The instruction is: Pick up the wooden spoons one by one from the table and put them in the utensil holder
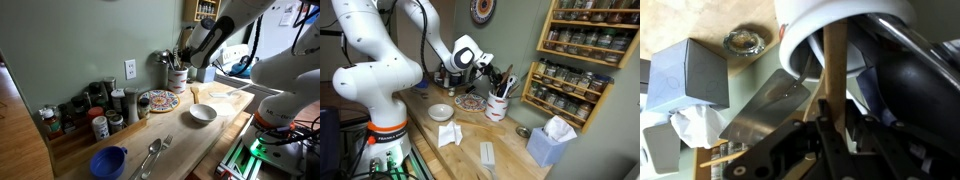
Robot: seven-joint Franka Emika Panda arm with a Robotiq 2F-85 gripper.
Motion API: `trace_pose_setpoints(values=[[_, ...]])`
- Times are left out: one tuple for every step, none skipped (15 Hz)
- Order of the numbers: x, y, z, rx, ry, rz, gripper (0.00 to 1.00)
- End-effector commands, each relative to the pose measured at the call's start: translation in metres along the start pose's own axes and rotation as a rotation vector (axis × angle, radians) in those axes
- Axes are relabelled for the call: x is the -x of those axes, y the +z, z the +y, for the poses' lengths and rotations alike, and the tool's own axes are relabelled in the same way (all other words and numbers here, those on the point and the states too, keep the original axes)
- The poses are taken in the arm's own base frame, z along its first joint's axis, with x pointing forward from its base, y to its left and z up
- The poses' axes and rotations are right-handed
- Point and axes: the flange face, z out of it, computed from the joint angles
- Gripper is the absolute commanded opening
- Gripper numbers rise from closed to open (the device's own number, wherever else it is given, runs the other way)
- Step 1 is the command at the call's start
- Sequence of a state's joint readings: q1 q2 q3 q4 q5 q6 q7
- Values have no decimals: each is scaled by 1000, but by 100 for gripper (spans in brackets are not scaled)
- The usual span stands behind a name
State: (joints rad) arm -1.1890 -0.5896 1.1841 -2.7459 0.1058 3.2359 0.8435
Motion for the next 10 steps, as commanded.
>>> trace_pose_setpoints(values=[[10, 8, 0, -3, -5, -91, 5], [11, 9, 0, -2, -7, -99, 5], [12, 10, 1, 0, -9, -105, 5], [11, 10, 1, -1, -10, -109, 5], [10, 10, 1, -5, -4, -113, 8], [8, 10, 2, -5, -3, -106, 45], [5, 8, 2, -9, 1, -103, 47], [0, 6, 3, -15, 7, -92, 51], [-5, 3, 4, -21, 14, -80, 60], [-11, -2, 4, -28, 20, -71, 67]])
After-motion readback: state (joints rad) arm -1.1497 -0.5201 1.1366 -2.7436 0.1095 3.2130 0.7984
